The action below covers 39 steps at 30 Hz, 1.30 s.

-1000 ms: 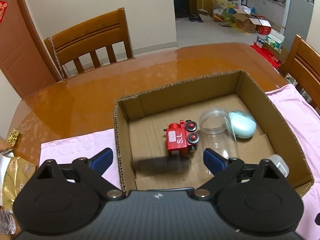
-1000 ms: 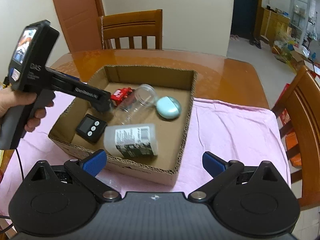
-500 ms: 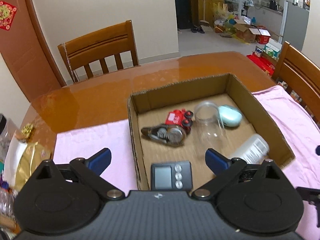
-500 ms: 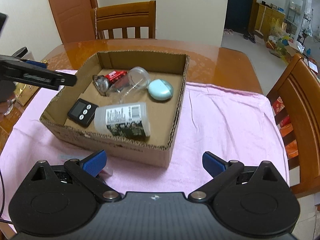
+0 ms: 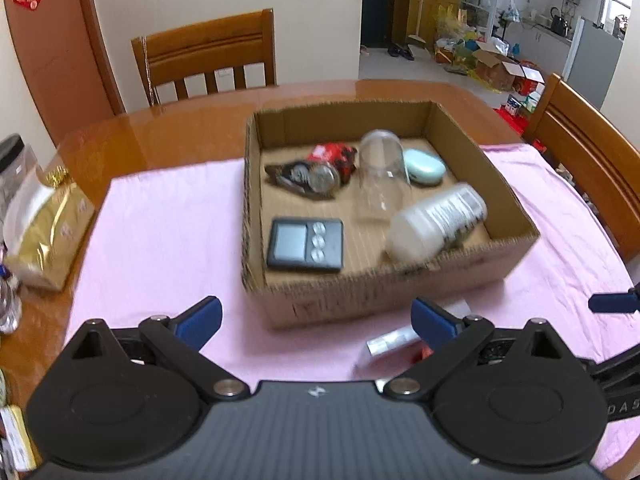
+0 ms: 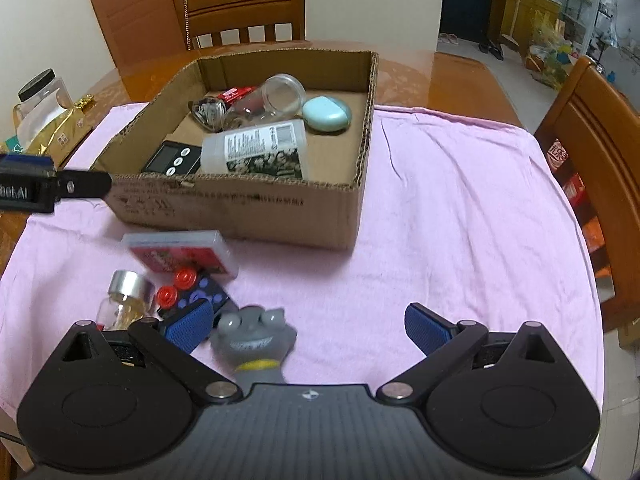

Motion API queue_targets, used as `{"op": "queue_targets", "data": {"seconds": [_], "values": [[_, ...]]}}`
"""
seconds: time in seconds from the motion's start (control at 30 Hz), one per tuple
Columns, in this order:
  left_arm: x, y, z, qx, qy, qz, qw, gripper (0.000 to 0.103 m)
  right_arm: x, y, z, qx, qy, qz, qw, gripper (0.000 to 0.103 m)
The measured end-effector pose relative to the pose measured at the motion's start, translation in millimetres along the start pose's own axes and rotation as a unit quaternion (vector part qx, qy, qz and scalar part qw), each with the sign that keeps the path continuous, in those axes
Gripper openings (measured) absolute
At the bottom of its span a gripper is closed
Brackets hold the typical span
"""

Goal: Organize rigid objects
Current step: 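Move both open grippers toward the gold capsule jar and gray toy, then grasp the gold capsule jar across its body with the left gripper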

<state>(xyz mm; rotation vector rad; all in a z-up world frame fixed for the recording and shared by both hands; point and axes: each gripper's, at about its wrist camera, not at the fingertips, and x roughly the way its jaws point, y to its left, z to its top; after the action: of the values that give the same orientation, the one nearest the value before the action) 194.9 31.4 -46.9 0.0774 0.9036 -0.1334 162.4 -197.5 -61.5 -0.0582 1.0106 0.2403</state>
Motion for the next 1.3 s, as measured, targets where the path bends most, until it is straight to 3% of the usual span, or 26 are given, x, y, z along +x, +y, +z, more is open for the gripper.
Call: {"op": "queue_targets", "data": {"seconds": [0.37,0.8,1.3], "values": [[-2,3,-28,-0.026,0.008,-0.013,0.9995,0.1,-1,10,-20,0.006,0.014,-0.018,1.0,0.103],[5,-25,-55,-0.036,0.039,0.001,0.9986,0.1,45,22,-34,-0.089,0.05,0.016,0.995,0.103],[25,-49,-88,-0.031,0.095,0.014,0.9949,0.1,44,-29,-46,-0.077,0.058,-0.004,0.995,0.103]]}}
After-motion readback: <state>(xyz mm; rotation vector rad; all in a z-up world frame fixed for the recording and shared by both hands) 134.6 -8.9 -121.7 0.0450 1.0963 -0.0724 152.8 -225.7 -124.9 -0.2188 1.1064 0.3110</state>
